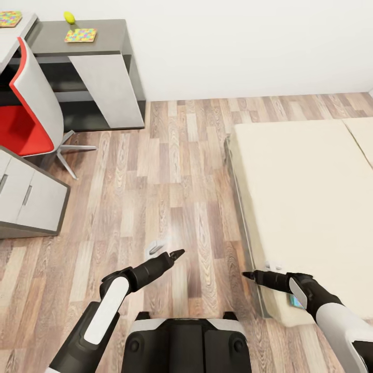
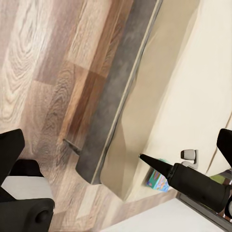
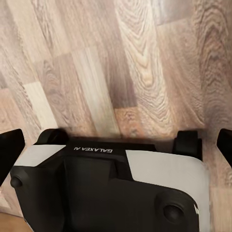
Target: Put all the toys in the child's room - the three board games (two on the bed and one on the table), the two jigsaw puzzles on the table, and the tennis ball on the table - inside the toy box on the table in the child's room.
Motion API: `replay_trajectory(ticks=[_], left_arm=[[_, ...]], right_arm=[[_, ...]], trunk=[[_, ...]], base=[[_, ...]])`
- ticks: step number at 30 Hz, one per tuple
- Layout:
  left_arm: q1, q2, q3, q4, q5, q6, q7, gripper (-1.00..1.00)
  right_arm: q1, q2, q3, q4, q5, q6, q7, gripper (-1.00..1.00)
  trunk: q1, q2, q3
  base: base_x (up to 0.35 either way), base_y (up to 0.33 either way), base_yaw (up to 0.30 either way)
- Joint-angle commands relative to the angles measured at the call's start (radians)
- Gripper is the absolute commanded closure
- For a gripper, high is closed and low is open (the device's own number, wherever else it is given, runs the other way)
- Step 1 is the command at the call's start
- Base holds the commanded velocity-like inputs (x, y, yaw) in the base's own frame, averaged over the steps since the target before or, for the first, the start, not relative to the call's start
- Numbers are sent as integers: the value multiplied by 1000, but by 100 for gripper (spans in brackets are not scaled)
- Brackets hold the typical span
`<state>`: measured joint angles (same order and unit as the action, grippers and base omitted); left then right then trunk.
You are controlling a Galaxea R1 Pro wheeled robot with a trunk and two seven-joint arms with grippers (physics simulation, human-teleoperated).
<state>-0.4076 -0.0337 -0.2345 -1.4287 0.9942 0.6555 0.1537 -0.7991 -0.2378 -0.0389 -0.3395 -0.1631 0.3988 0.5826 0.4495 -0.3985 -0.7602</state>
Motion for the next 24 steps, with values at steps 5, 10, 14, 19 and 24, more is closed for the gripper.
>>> replay_trajectory(ticks=[5,10,14,19,24], left_arm=[[0,0,0,-1,11,3,9,-100],[0,0,0,-1,10,3,9,-100],[0,0,-1,1,10,3,9,-100],[0,0,-1,4,9,3,9,-100],[0,0,-2,6,9,3,9,-100]], right_arm=[[-1,-1,-4,-2,-6,10,1,-100],[0,-4,-4,-12,-6,8,1,-100],[0,-20,-5,-31,-9,7,2,-100],[1,-43,-5,-73,-11,5,34,-100],[1,-70,-6,-112,-13,8,88,-100]], trunk=[[1,-2,-1],[1,-2,-1],[1,-2,-1],[1,-2,-1],[1,-2,-1]], base=[[0,249,0],[0,134,0],[0,59,0],[0,29,0],[0,15,0]])
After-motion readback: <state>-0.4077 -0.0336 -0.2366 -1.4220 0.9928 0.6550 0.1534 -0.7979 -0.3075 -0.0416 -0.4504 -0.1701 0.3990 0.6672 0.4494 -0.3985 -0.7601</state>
